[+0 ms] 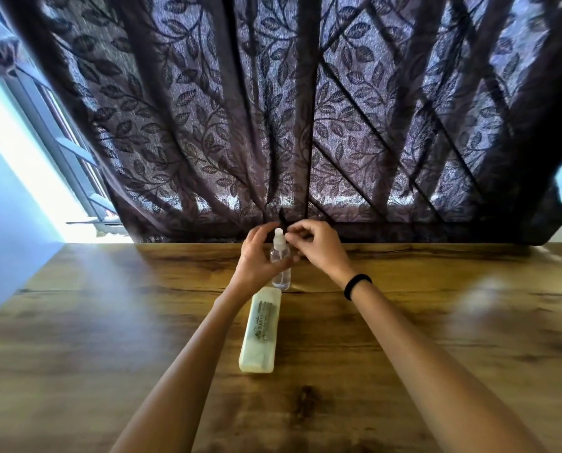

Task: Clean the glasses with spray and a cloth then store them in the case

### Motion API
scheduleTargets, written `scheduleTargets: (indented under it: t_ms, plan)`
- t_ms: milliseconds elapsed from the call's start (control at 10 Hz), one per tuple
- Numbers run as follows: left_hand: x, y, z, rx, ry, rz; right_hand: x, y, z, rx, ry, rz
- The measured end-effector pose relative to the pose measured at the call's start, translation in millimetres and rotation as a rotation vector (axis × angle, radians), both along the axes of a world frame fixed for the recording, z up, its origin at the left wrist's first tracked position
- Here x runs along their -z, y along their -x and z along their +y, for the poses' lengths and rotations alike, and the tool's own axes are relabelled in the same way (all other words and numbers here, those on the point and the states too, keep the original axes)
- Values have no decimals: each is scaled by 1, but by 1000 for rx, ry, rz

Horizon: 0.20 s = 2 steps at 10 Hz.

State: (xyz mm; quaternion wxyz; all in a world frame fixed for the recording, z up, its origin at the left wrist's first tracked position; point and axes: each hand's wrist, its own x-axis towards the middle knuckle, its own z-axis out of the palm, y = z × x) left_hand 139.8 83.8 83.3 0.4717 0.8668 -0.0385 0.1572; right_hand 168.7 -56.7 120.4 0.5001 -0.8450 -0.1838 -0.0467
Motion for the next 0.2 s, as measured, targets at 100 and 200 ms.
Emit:
scheduleTargets:
  t_ms: [100,200]
  plan:
    - [-28,3,-2,-46,19,-238,-13,2,-8,12,10,-56]
    - [-61,6,-6,-91,-132,-412,-33,8,-22,85,63,-183]
